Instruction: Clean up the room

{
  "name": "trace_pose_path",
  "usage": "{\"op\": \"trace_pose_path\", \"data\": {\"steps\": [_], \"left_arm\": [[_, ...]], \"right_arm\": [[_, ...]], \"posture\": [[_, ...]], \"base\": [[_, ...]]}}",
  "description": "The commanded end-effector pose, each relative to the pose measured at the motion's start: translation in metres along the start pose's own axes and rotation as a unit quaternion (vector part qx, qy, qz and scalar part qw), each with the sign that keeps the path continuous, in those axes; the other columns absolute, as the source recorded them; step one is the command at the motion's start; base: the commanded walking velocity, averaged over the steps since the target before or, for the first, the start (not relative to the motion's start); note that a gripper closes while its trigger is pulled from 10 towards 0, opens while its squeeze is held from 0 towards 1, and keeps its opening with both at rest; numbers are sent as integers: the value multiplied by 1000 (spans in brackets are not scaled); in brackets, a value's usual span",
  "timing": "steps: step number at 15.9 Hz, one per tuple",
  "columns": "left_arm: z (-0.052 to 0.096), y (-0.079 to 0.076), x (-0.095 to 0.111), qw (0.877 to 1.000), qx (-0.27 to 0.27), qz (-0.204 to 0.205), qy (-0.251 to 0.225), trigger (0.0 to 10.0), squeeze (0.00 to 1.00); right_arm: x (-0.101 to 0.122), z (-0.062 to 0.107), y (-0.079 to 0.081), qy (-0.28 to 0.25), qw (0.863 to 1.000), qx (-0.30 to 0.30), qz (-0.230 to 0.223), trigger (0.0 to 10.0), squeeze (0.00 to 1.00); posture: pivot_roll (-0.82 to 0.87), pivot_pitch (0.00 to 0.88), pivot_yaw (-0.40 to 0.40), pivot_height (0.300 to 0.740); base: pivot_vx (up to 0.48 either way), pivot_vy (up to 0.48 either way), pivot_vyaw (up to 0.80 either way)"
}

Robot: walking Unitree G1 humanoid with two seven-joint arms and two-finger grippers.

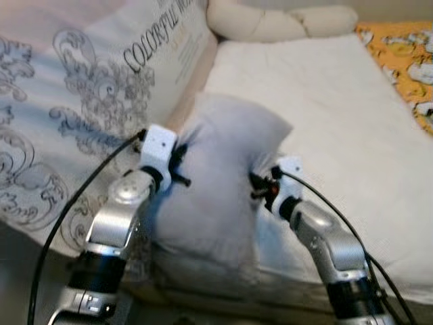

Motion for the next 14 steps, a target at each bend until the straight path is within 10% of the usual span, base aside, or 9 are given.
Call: {"op": "trace_pose_path", "data": {"steps": [1,14], "left_arm": [[4,14,9,1000,17,-10,-16,10000,0],[0,6,14,999,-6,-22,-28,10000,0]], "right_arm": [[7,-5,20,-11,999,32,3,10000,0],[6,0,17,-17,999,27,-10,10000,0]], "posture": [[13,0,103,740],[-12,0,130,740]], "base": [[334,0,0],[303,0,0]]}}
Point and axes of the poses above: a point about 5 cm out from each wrist's last joint towards the gripper, its own z axis pointing back from the gripper into the wrist, its own x axis along the axis of the wrist's last joint, y = z × x, the point moved 6 cm from there along -z, pointing out of the wrist towards the gripper, and after that the axes turned 5 degrees about -z, right-handed, at the moved point
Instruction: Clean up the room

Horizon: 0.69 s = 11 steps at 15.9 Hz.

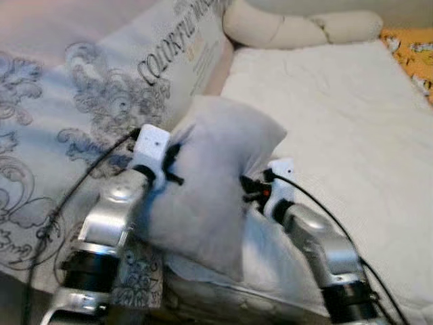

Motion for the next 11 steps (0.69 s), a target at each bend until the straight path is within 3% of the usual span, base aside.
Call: {"op": "trace_pose_path", "data": {"steps": [1,2,3,4,8,11], "left_arm": [[0,6,12,1000,2,-22,-19,10000,0],[-2,5,11,999,0,-28,-17,10000,0],[-4,5,11,999,-2,-33,-17,10000,0],[-7,6,11,999,-4,-39,-20,10000,0],[-35,-2,5,996,-32,-83,-14,10000,0],[-53,-8,14,992,-48,-113,-23,10000,0]], "right_arm": [[14,-2,15,-23,999,25,0,10000,0],[14,-1,16,-23,999,29,-7,10000,86],[13,0,15,-23,999,28,-10,10000,824],[14,0,14,-24,999,26,-11,10000,1000],[11,3,-10,-15,1000,-27,-4,10000,1000],[10,9,-17,-14,999,-36,-3,10000,1000]], "posture": [[-15,0,132,740],[-16,0,132,740],[-17,0,132,740],[-19,0,131,740],[-23,0,125,740],[-34,0,129,740]], "base": [[0,0,0],[0,0,0],[0,0,0],[0,0,0],[0,0,0],[0,0,0]]}}
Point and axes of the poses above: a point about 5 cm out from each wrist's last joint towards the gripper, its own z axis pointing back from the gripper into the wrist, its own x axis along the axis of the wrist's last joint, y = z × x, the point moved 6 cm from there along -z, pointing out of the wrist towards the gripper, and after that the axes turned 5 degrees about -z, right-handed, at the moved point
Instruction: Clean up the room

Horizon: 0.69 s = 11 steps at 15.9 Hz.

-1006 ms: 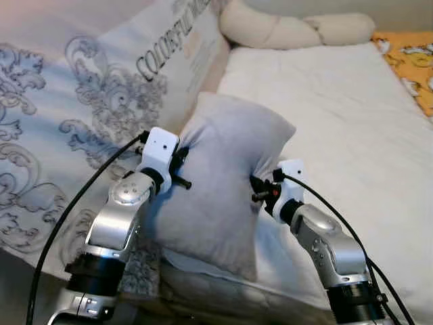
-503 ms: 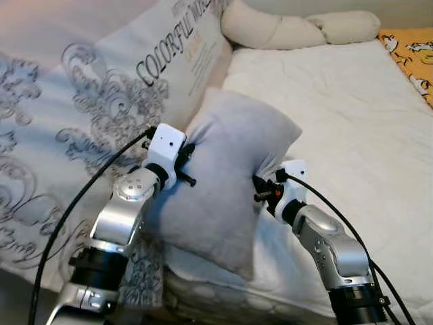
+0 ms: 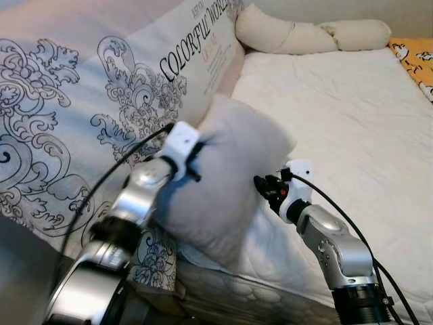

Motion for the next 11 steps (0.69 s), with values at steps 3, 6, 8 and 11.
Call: {"op": "trace_pose_path", "data": {"steps": [3,6,8,11], "left_arm": [[-15,11,30,998,9,-38,-39,10000,0],[-23,11,43,996,7,-71,-49,10000,0],[-25,32,49,995,49,-79,-43,10000,0],[-15,71,41,990,130,-42,-21,10000,0]], "right_arm": [[2,9,-5,-4,1000,-7,0,10000,1000],[7,10,-8,-8,1000,-8,9,10000,1000],[10,11,-3,-12,1000,5,9,10000,1000],[9,12,2,-10,1000,19,11,10000,1000]], "posture": [[-55,0,141,740],[-66,0,143,740],[-71,0,142,740],[-70,0,139,740]], "base": [[0,0,0],[0,0,0],[0,0,0],[0,0,0]]}}
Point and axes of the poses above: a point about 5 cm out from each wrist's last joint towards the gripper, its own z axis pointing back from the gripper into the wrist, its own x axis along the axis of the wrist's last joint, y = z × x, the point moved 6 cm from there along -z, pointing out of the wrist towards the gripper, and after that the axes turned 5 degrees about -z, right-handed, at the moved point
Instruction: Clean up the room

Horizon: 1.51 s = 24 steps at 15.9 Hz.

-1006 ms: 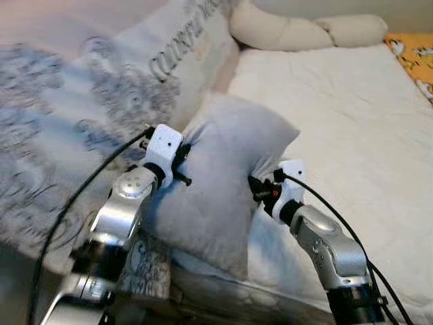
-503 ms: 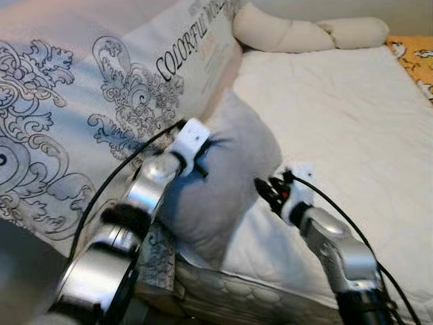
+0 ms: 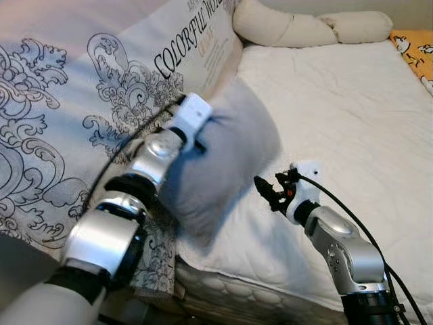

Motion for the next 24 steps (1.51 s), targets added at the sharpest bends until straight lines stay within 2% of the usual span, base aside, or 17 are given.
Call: {"op": "trace_pose_path", "data": {"steps": [1,3,4,6,9,12,13,14,15,17,19,22,23,24], "left_arm": [[5,34,-6,997,66,24,14,10000,0],[13,45,-35,991,105,51,63,10000,0],[15,45,-41,990,109,55,71,10000,0],[21,22,-66,992,65,37,99,10000,0],[22,10,-71,993,38,34,107,10000,0],[21,15,-70,992,42,41,112,10000,0],[20,18,-66,992,38,50,110,10000,0],[19,19,-65,992,37,53,109,10000,118],[19,19,-63,992,31,55,106,10000,1000],[16,22,-44,997,7,61,56,10000,1000],[14,22,-27,997,-10,72,10,10000,1000],[18,22,-4,992,-20,107,-57,10000,1000],[32,15,16,981,-24,149,-120,10000,1000],[39,11,20,980,-23,149,-133,10000,984]], "right_arm": [[2,0,10,-2,1000,22,-1,10000,1000],[3,1,13,-3,999,33,2,10000,1000],[3,1,13,-3,999,34,3,10000,1000],[3,1,13,0,999,41,5,10000,1000],[4,-1,17,6,998,56,9,10000,1000],[4,1,25,12,996,89,13,10000,1000],[8,6,29,4,993,117,14,10000,1000],[10,8,30,0,992,125,13,10000,1000],[13,9,28,-5,991,129,17,10000,1000],[19,14,21,-13,992,126,28,10000,1000],[17,16,21,-11,991,127,27,10000,1000],[17,21,20,-18,993,117,24,10000,1000],[20,26,16,-40,995,89,21,10000,1000],[21,26,15,-46,995,82,15,10000,1000]], "posture": [[-67,0,138,740],[-65,0,135,740],[-64,0,134,740],[-54,0,121,740],[-48,0,107,740],[-47,0,104,740],[-43,0,101,740],[-43,0,101,740],[-45,0,102,740],[-45,0,99,740],[-46,0,98,740],[-49,0,90,740],[-46,0,88,740],[-47,0,88,740]], "base": [[0,0,0],[0,0,0],[0,0,0],[0,0,0],[0,0,0],[0,0,0],[0,0,0],[0,0,0],[0,0,0],[0,0,0],[0,0,0],[0,0,0],[0,0,0],[0,0,0]]}}
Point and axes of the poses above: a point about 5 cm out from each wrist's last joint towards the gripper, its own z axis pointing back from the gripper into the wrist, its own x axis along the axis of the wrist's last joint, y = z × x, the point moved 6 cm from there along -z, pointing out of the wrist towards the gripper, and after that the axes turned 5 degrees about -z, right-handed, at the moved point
